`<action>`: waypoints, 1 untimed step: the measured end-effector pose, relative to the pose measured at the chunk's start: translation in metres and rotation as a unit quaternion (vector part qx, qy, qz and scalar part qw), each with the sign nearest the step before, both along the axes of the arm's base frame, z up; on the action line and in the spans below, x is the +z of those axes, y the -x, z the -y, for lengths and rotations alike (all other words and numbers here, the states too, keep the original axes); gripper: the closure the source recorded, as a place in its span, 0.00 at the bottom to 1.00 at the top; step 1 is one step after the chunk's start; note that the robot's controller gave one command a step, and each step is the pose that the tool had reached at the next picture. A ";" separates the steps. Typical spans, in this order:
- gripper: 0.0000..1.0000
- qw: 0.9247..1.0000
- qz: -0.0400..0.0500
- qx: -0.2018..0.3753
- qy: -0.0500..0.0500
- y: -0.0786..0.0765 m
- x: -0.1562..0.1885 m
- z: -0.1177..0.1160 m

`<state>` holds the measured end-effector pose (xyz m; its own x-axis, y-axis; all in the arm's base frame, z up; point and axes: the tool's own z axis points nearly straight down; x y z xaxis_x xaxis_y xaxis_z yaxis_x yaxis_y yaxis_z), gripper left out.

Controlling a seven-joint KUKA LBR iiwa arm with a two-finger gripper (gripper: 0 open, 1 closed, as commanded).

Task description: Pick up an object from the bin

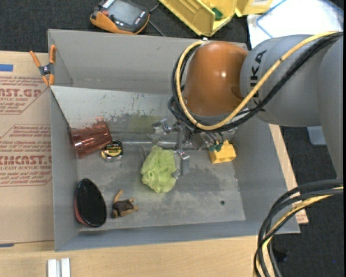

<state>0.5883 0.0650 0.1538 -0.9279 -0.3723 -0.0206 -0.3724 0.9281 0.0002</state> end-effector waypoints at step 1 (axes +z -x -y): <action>0.00 0.991 -0.004 -0.137 -0.001 0.016 0.094 -0.029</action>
Offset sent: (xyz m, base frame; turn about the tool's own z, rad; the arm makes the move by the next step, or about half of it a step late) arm -0.0161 -0.0057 0.0160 -0.0030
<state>0.5727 0.0945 0.2477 -0.9943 -0.1057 -0.0128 -0.1058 0.9944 0.0044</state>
